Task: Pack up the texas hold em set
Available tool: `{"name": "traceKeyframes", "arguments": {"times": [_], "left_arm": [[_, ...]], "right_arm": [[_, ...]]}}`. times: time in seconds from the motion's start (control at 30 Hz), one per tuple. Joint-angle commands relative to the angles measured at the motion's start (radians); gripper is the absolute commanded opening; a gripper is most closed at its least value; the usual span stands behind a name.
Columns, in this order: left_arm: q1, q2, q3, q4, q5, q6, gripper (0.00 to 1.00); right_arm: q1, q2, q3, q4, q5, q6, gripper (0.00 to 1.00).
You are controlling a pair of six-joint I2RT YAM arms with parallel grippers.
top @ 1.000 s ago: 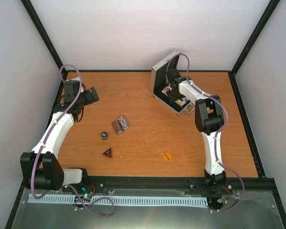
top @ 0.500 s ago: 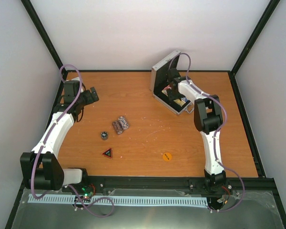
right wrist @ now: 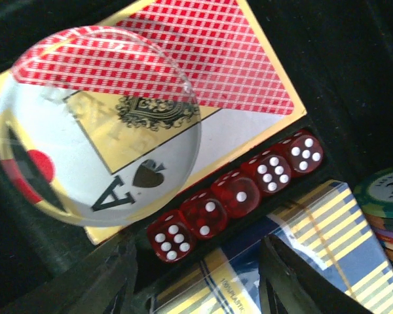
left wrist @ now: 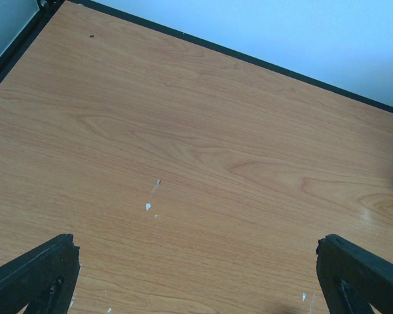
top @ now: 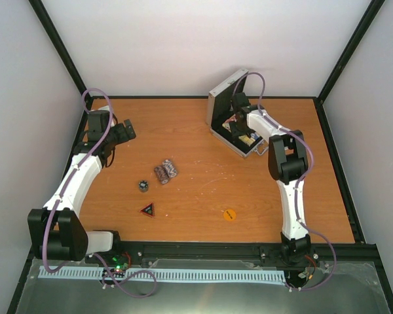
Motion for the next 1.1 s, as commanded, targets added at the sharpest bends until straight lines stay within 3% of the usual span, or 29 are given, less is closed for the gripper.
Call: {"name": "traceKeyframes", "arguments": {"times": [0.0, 0.3, 0.6, 0.77, 1.07], "left_arm": [[0.0, -0.006, 0.01, 0.014, -0.001, 0.012, 1.0], [-0.001, -0.019, 0.004, 0.007, -0.008, 0.014, 1.0], [0.0, -0.045, -0.01, 0.019, -0.022, 0.007, 1.0], [0.0, -0.024, -0.002, 0.006, 0.005, 0.0, 1.0], [0.0, -0.043, -0.019, -0.001, 0.011, 0.01, 1.0]], "right_arm": [[0.0, -0.07, -0.036, 0.041, -0.112, -0.025, 0.52], [-0.004, -0.219, -0.191, 0.077, -0.142, 0.018, 0.55], [-0.183, -0.569, -0.529, 0.088, -0.192, 0.169, 0.61], [-0.335, -0.605, -0.598, -0.008, -0.124, 0.312, 0.59], [-0.517, -0.549, -0.702, 0.052, -0.16, 0.439, 0.59]]}}
